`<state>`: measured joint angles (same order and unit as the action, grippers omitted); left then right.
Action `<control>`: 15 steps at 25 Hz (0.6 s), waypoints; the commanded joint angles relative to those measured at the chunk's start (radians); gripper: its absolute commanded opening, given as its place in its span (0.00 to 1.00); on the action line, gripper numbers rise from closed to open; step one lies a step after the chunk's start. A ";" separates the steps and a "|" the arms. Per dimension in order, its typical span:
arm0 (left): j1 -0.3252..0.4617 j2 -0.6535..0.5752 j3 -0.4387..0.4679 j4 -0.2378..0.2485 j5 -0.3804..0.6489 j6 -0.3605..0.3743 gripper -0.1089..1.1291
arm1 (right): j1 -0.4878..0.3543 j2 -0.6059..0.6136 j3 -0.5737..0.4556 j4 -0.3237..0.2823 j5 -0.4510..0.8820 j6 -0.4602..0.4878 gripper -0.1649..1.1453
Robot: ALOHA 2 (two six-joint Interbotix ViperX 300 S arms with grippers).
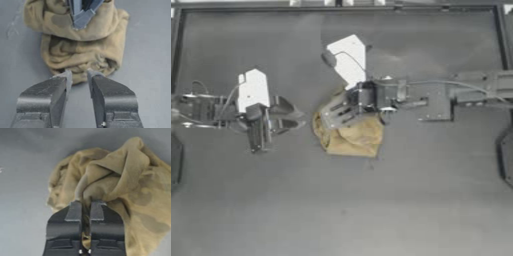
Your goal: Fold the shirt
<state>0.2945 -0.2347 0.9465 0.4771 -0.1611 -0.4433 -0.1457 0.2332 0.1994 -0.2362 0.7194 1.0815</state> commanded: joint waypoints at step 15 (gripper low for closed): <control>0.002 -0.115 0.014 -0.031 0.064 0.000 0.65 | 0.086 -0.092 -0.123 -0.081 0.017 -0.009 0.81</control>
<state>0.2945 -0.3083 0.9756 0.4479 -0.0982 -0.4433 -0.0767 0.1963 0.1120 -0.3007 0.7317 1.0723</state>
